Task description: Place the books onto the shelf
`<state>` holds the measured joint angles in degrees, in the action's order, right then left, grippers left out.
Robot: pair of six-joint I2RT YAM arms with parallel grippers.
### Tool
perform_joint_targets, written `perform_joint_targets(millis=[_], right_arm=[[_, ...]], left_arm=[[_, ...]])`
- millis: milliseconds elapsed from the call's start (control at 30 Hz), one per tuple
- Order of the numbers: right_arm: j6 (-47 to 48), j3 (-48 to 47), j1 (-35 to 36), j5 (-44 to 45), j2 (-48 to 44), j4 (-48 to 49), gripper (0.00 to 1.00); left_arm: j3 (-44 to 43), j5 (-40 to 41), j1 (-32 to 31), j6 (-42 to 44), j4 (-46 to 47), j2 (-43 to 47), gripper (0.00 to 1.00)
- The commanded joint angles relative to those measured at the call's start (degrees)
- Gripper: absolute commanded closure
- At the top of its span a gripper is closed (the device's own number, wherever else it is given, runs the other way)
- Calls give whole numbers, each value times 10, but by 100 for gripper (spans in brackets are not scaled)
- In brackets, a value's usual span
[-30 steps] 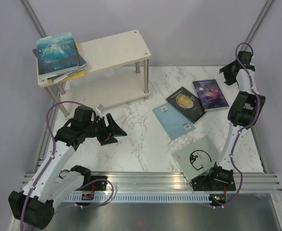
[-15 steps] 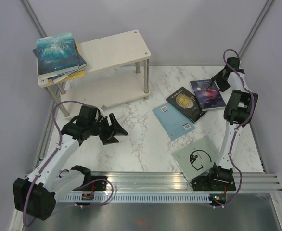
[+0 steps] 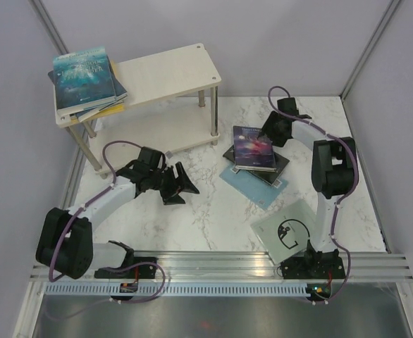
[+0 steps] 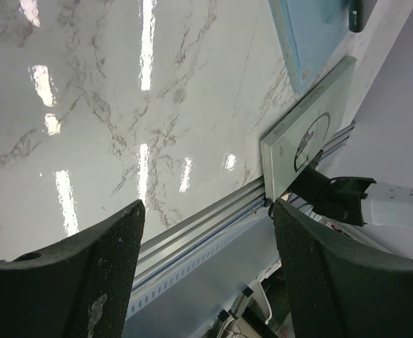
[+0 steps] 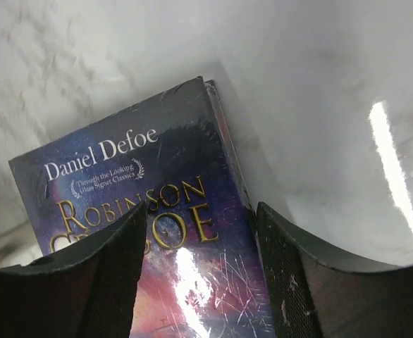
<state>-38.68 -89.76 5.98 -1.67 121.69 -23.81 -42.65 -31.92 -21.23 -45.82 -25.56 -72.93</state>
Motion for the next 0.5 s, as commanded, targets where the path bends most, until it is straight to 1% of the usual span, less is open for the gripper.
perform_joint_targets(millis=[0,67,100,200,300,467], right_arm=[[22,79,74,-54,8,-98,34],[23,117,100,-50,-8,-93,34],[21,155,107,-50,-18,-85,34],[9,227,136,-62,-56,-48,34],[18,268,163,-69,-81,-46,35],[18,319,169,-83,-137,-40,35]], left_arm=[[-41,-7,-21,-7,77,-34,23],[-59,-5,-30,-8,99,-63,23],[-72,-3,-31,-8,104,-74,23],[-98,6,-32,-4,123,-106,23],[-118,10,-32,4,134,-137,23],[-110,5,-41,-8,174,-182,23]])
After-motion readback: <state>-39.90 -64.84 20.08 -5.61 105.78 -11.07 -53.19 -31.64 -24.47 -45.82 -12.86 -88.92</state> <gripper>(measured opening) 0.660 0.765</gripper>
